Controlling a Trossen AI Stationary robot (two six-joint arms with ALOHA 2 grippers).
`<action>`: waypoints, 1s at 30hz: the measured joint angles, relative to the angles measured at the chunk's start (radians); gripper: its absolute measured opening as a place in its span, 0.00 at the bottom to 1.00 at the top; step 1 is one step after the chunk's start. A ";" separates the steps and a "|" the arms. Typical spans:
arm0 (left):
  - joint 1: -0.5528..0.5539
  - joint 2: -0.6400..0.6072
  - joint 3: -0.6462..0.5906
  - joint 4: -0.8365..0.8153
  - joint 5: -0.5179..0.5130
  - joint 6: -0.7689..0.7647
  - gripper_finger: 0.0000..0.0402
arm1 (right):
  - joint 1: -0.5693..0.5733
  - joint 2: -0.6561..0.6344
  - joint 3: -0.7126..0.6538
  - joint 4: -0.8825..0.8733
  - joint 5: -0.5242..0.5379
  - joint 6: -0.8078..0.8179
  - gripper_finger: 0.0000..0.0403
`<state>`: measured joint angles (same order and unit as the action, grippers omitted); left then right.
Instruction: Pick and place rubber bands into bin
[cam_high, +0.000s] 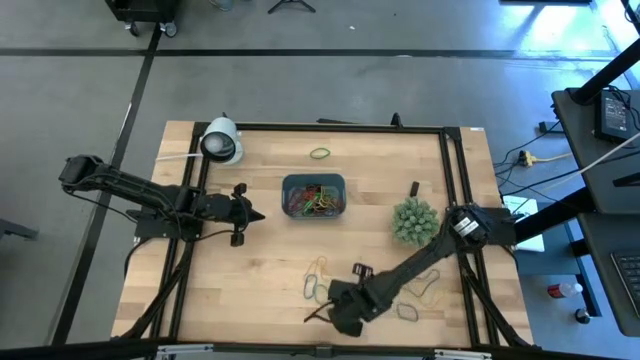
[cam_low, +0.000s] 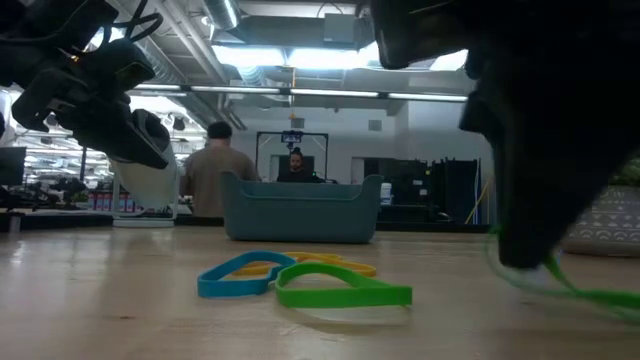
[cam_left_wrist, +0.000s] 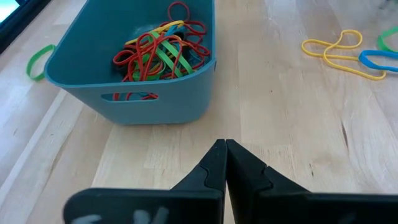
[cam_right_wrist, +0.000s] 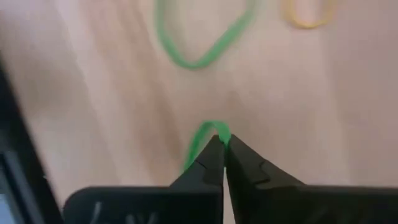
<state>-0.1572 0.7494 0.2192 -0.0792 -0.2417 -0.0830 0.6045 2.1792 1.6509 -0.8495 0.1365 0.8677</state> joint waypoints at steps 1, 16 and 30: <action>0.000 0.000 0.000 0.000 0.000 0.000 0.00 | -0.014 0.000 0.015 -0.036 -0.003 -0.014 0.01; 0.000 0.000 0.000 0.000 0.000 0.018 0.01 | -0.296 -0.172 0.096 -0.221 0.212 -0.349 0.01; 0.000 0.000 0.000 0.000 0.000 0.018 0.01 | -0.628 -0.178 0.095 -0.096 0.223 -0.353 0.01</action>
<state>-0.1570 0.7497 0.2192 -0.0792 -0.2417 -0.0647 -0.0240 2.0007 1.7458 -0.9453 0.3596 0.5148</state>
